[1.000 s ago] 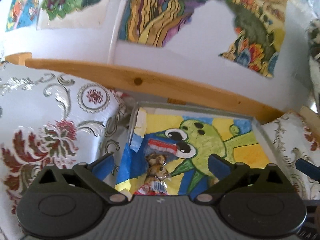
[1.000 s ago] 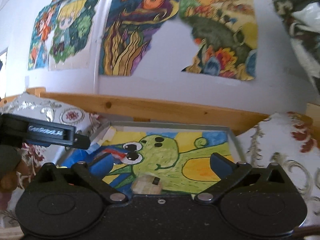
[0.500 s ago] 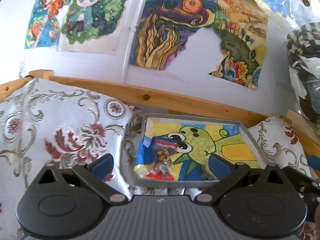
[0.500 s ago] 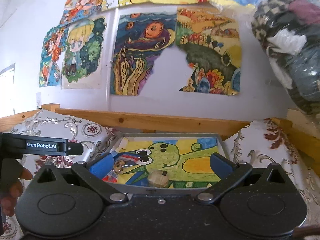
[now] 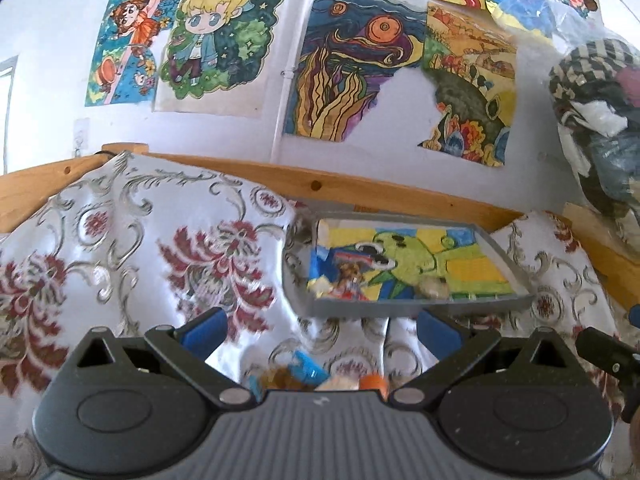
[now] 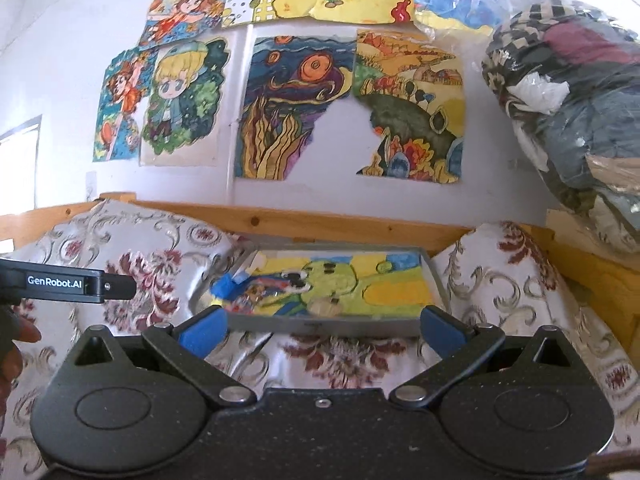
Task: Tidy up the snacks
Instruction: 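Move both tools back over the snack pile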
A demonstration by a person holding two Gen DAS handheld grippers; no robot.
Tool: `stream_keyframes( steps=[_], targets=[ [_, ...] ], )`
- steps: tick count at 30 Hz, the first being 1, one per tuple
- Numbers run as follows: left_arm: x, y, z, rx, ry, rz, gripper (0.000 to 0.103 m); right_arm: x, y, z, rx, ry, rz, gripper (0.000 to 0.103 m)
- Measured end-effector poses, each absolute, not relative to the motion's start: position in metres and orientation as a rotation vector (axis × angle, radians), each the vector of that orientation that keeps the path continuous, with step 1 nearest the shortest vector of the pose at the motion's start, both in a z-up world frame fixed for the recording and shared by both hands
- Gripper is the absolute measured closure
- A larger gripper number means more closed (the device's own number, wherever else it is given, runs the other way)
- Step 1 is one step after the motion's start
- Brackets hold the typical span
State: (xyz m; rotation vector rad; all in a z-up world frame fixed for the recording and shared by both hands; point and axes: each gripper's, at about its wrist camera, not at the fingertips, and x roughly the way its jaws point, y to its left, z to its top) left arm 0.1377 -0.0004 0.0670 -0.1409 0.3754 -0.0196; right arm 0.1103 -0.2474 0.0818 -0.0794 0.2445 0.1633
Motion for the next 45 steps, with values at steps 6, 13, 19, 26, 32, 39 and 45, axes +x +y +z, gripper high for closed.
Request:
stream_keyframes(
  steps=[6, 13, 19, 26, 32, 39, 45],
  targets=[
    [0.105, 0.006, 0.046, -0.115, 0.404, -0.005, 0.000, 0.085, -0.237, 0.056, -0.113, 0.294, 0.170, 0.001],
    [0.082, 0.017, 0.018, -0.086, 0.485, -0.019, 0.000, 0.066, -0.230, 0.031, -0.119, 0.381, 0.182, 0.001],
    [0.084, 0.016, 0.002, -0.071, 0.558, -0.050, 0.000, 0.058, -0.226, 0.013, -0.128, 0.459, 0.178, 0.001],
    [0.084, 0.013, -0.007, -0.051, 0.586, -0.075, 0.000, 0.056, -0.222, -0.002, -0.142, 0.522, 0.175, 0.001],
    [0.088, 0.011, -0.010, -0.045, 0.597, -0.088, 0.000, 0.059, -0.220, -0.009, -0.149, 0.554, 0.182, 0.001],
    [0.094, 0.009, -0.014, -0.031, 0.594, -0.105, 0.000, 0.062, -0.219, -0.019, -0.146, 0.600, 0.184, 0.001],
    [0.097, 0.004, -0.017, 0.002, 0.584, -0.127, 0.000, 0.064, -0.218, -0.024, -0.145, 0.620, 0.186, 0.001]
  ],
)
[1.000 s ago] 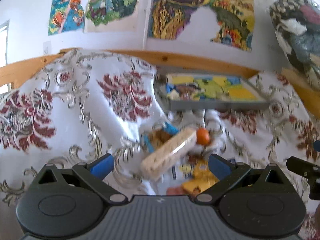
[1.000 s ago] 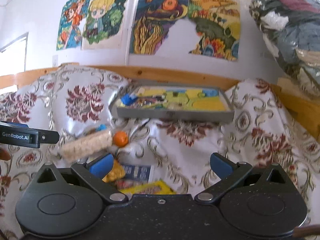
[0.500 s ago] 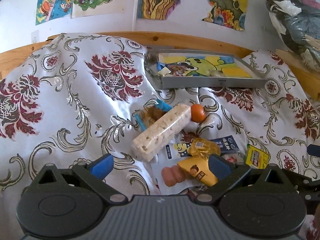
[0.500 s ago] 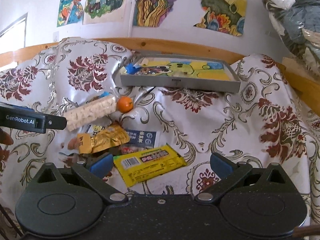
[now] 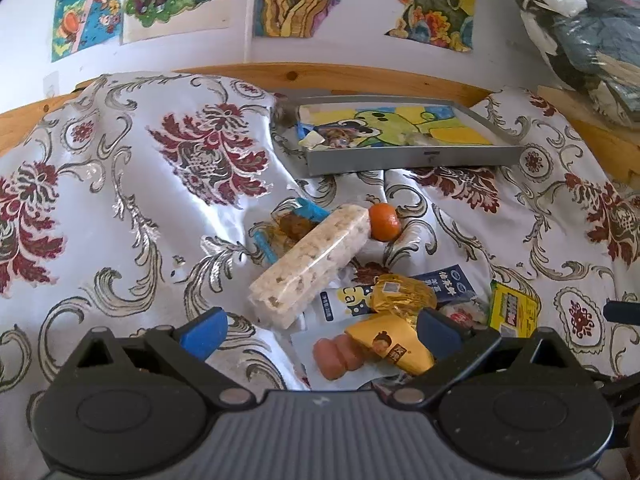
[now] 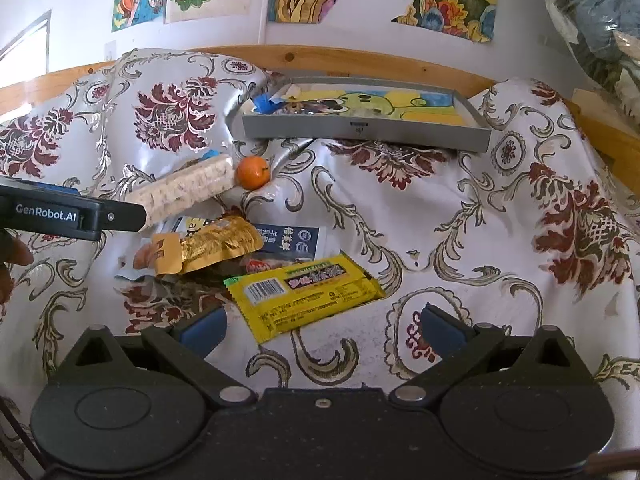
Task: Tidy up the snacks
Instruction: 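Move both tools back over the snack pile, then grasp the yellow snack bar with the right tool while the left tool reaches the gold packet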
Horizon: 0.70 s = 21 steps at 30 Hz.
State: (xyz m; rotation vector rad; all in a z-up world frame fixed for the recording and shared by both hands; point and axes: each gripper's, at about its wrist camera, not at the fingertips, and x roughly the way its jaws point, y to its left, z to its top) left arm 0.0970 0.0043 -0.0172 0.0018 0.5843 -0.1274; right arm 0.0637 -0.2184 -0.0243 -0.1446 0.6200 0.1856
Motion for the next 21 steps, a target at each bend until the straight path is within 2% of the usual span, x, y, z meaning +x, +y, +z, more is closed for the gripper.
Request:
stream_keyframes(
  steps=[11, 21],
  targets=[
    [0.109, -0.014, -0.031, 0.069, 0.580, -0.287, 0.000, 0.086, -0.237, -0.023, -0.088, 0.655, 0.179, 0.001],
    [0.125, -0.020, -0.045, 0.091, 0.632, -0.414, 0.000, 0.121, -0.243, -0.026, 0.054, 0.769, 0.297, 0.001]
  ],
)
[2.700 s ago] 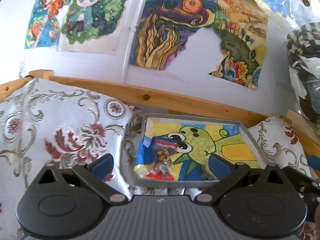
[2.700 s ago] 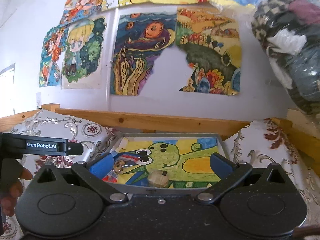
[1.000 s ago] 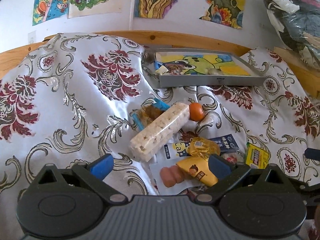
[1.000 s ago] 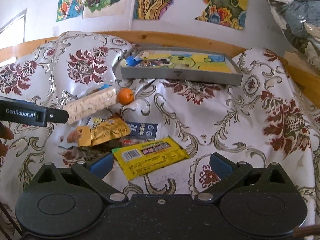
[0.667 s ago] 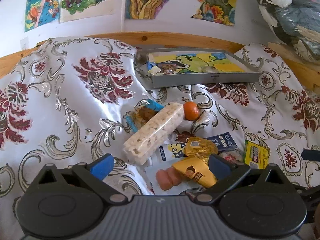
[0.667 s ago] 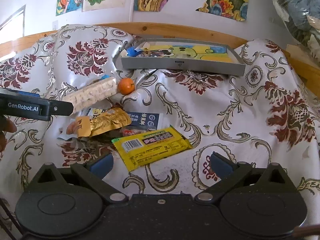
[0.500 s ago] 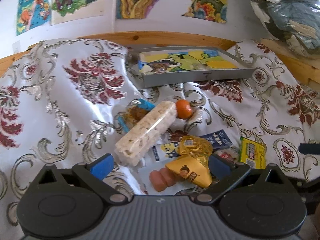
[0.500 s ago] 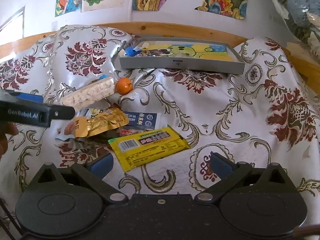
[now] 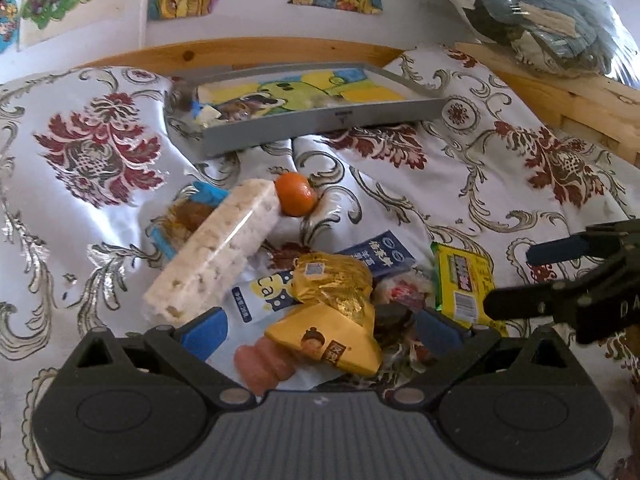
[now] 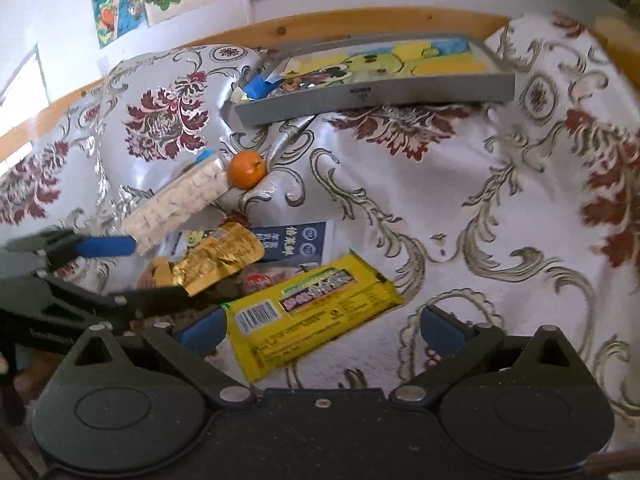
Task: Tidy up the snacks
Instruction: 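Grasp the yellow snack bar with the right tool while the left tool reaches the gold packet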
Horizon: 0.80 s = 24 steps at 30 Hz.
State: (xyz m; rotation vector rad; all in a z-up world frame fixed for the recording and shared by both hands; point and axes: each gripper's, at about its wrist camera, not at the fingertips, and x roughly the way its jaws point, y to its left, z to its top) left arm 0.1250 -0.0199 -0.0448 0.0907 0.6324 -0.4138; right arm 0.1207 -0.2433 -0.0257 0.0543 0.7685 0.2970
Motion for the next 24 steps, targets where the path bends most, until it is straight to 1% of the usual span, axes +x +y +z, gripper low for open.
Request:
stream_keyframes(
  steps=[4, 9, 12, 17, 22, 23, 24],
  targets=[
    [0.129, -0.022, -0.046, 0.118, 0.631, -0.451, 0.001, 0.131, -0.245, -0.024, 0.111, 0.802, 0.352, 0.001],
    [0.136, -0.026, -0.049, 0.144, 0.659, -0.481, 0.001, 0.145, -0.248, -0.028, 0.210, 0.892, 0.359, 0.001],
    [0.142, -0.027, -0.052, 0.140, 0.706, -0.458, 0.004, 0.157, -0.247, -0.032, 0.228, 0.951, 0.314, 0.001],
    [0.143, -0.020, -0.052, 0.091, 0.714, -0.471, 0.005, 0.178, -0.240, -0.034, 0.266, 1.000, 0.260, 0.001],
    [0.142, -0.021, -0.050, 0.082, 0.709, -0.494, 0.007, 0.190, -0.226, -0.037, 0.226, 1.011, 0.222, 0.002],
    [0.142, -0.021, -0.050, 0.080, 0.711, -0.501, 0.007, 0.190, -0.223, -0.038, 0.204, 1.008, 0.219, 0.002],
    [0.142, -0.022, -0.050, 0.078, 0.713, -0.509, 0.008, 0.190, -0.220, -0.039, 0.180, 1.007, 0.216, 0.006]
  ],
)
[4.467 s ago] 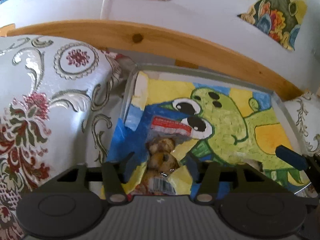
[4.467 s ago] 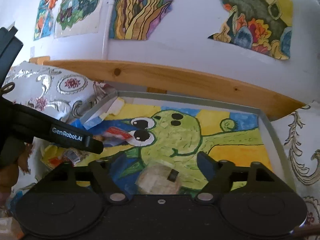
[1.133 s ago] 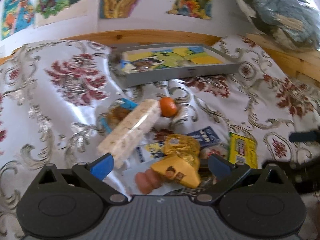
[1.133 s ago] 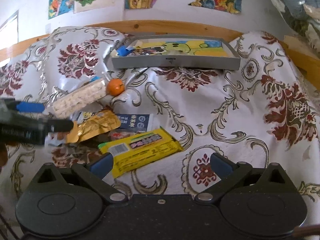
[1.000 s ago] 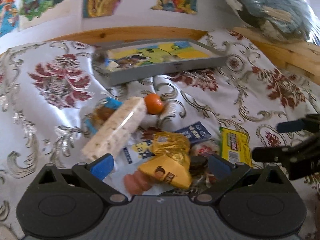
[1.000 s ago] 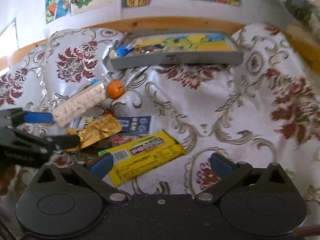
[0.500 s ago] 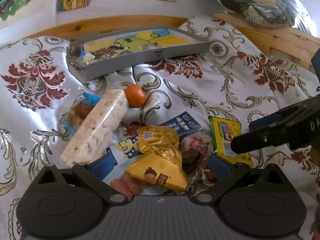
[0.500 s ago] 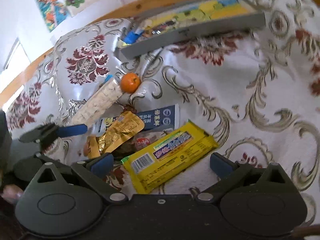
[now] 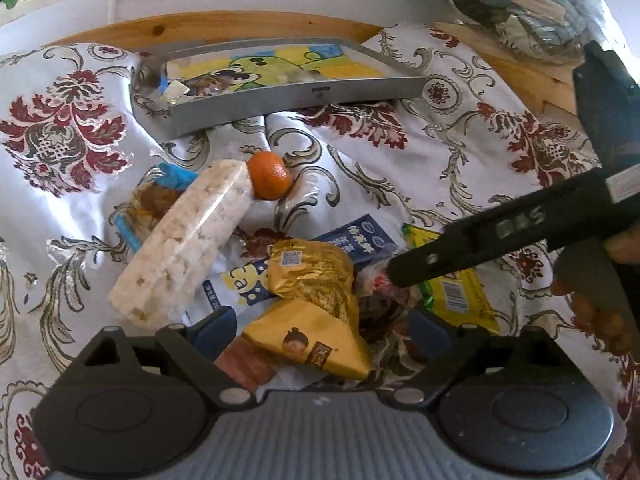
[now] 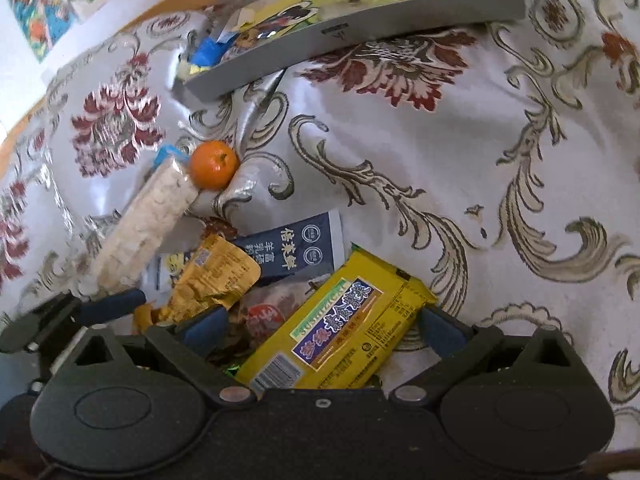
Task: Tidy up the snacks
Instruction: 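Grasp the yellow snack bar with the right tool while the left tool reaches the gold packet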
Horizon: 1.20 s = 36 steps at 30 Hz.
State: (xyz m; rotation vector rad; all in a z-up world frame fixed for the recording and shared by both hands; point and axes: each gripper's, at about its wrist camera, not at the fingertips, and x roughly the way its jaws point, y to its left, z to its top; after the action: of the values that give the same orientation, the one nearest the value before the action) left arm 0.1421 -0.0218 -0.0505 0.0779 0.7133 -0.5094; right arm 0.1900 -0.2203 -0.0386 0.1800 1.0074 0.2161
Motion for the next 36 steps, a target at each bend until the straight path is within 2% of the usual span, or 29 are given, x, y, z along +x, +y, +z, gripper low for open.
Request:
stream_keyframes(
  steps=[10, 16, 20, 22, 24, 36],
  targets=[
    [0.141, -0.021, -0.049, 0.038, 0.734, -0.580, 0.012, 0.174, -0.223, -0.039, 0.026, 0.965, 0.253, 0.031],
    [0.144, -0.020, -0.045, 0.025, 0.753, -0.557, 0.014, 0.155, -0.230, -0.036, -0.047, 0.945, 0.293, 0.041],
    [0.147, -0.025, -0.043, 0.029, 0.751, -0.507, 0.014, 0.141, -0.233, -0.036, -0.093, 0.919, 0.307, 0.042],
    [0.150, -0.030, -0.044, 0.040, 0.758, -0.483, 0.018, 0.137, -0.234, -0.038, -0.097, 0.906, 0.313, 0.042],
    [0.153, -0.036, -0.045, 0.073, 0.779, -0.456, 0.027, 0.134, -0.234, -0.038, -0.099, 0.896, 0.315, 0.042],
    [0.145, -0.044, -0.047, 0.162, 0.779, -0.421, 0.039, 0.125, -0.238, -0.040, -0.078, 0.886, 0.327, 0.042]
  ],
)
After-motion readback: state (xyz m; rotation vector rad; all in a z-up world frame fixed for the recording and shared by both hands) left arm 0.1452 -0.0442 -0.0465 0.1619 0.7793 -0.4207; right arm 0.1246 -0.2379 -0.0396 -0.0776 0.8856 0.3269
